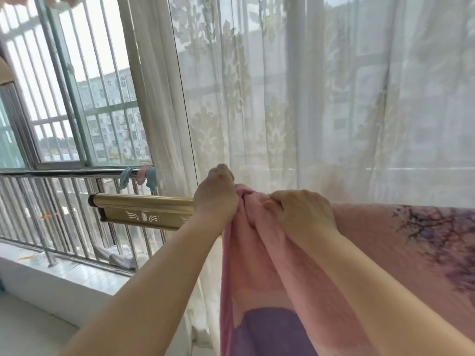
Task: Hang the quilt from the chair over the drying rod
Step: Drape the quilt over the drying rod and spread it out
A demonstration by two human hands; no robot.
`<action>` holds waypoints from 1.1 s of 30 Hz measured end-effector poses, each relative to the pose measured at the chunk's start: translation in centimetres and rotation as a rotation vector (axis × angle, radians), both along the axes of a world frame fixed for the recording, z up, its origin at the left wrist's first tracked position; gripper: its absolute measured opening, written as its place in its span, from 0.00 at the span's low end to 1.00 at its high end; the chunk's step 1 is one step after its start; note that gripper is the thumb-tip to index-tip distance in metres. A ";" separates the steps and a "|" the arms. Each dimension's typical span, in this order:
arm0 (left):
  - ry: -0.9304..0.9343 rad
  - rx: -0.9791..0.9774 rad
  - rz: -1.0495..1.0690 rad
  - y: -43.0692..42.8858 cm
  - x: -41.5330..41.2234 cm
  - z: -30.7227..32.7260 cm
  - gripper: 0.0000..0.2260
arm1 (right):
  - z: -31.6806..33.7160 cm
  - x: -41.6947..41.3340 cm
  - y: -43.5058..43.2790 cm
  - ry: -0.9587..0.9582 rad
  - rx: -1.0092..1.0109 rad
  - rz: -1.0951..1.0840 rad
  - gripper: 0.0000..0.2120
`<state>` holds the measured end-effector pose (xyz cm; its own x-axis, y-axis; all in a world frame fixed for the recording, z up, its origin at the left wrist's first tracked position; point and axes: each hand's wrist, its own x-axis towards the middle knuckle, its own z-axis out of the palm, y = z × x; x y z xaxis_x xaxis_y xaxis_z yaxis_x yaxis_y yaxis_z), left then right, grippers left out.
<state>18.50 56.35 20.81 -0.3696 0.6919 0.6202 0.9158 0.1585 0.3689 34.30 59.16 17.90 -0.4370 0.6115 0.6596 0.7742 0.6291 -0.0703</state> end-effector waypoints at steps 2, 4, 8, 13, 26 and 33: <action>0.181 0.024 -0.142 0.4 -0.6 -0.1 0.06 | 0.1 -0.3 0.0 0.039 -0.025 -0.031 0.20; 0.173 -0.001 -0.231 0.6 -1.1 -0.1 0.04 | 0.0 -0.3 0.2 0.076 -0.012 -0.074 0.19; 0.171 -0.124 -0.324 0.2 -1.3 0.4 0.16 | -0.3 -0.4 0.3 0.138 0.014 -0.175 0.18; 0.523 -0.294 -0.194 1.6 -1.3 1.8 0.12 | 0.7 1.3 0.6 0.141 0.006 -0.324 0.18; -0.579 -0.339 -0.424 3.7 -1.1 2.9 0.13 | 0.8 7.9 -0.4 0.385 -0.051 -0.476 0.17; 0.226 -0.099 -0.555 2.9 0.2 1.5 0.17 | 1.1 7.6 0.5 0.262 -0.111 -0.535 0.20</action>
